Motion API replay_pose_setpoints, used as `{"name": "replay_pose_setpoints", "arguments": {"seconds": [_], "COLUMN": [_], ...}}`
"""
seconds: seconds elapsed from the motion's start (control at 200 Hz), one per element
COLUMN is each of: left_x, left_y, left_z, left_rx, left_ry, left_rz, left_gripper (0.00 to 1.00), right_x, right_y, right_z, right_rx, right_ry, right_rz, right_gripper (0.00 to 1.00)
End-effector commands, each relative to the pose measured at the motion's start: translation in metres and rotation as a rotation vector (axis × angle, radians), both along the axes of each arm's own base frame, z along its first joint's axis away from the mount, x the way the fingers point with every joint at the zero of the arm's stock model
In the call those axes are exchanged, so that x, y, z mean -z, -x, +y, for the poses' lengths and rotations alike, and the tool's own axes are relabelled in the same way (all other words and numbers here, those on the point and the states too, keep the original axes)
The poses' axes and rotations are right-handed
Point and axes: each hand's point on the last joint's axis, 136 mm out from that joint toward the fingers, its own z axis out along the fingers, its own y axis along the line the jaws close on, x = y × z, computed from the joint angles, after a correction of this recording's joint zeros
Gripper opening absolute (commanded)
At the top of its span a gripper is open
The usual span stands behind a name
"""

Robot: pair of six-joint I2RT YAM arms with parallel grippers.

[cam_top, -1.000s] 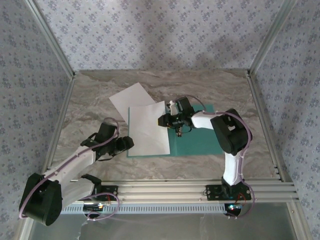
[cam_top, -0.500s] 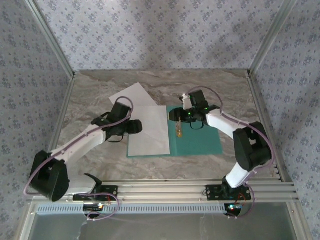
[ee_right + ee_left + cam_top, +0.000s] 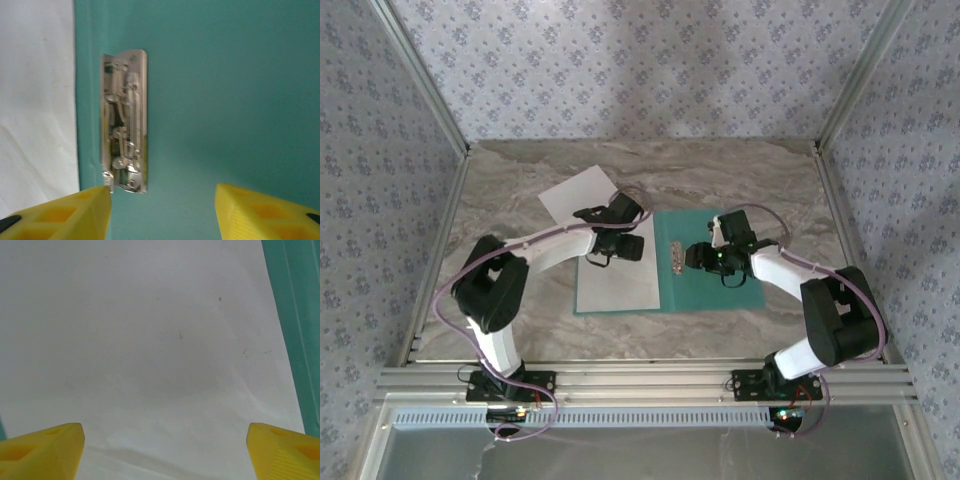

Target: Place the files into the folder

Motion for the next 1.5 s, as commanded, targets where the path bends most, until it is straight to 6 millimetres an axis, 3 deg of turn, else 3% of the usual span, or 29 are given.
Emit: {"name": "replay_pose_setpoints", "arguments": {"seconds": [0.0,0.19,0.6,0.82,1.104,1.499], "left_x": [0.006,0.028,0.061,0.058,0.058,0.054], "left_y": [-0.003,0.001,0.015,0.023,0.029,0.022], "left_z": [-0.003,-0.006,0.001,-0.007,-0.004,0.017], "left_rx": [0.035,0.069,0.103,0.138,0.173,0.066], "left_ry": [-0.079,-0.147,-0.178,-0.109,-0.097,-0.138], "left_rz": [0.004,0.043,0.109,0.118,0.13,0.105], "left_gripper": [0.89,0.96,0.93,0.91,0.9,0.91], "right_x": [0.005,0.02,0.035,0.039,0.039,0.039], "right_y": [0.0,0.011,0.021,0.025,0.027,0.03], "right_z": [-0.009,-0.013,-0.016,-0.017,-0.017,-0.021], "right_rx": [0.068,0.088,0.125,0.138,0.141,0.147], "right_ry": [0.011,0.021,0.029,0.028,0.031,0.042], "right_rz": [0.005,0.063,0.101,0.109,0.108,0.105], "right_gripper": [0.58,0.58,0.56,0.56,0.56,0.56]}}
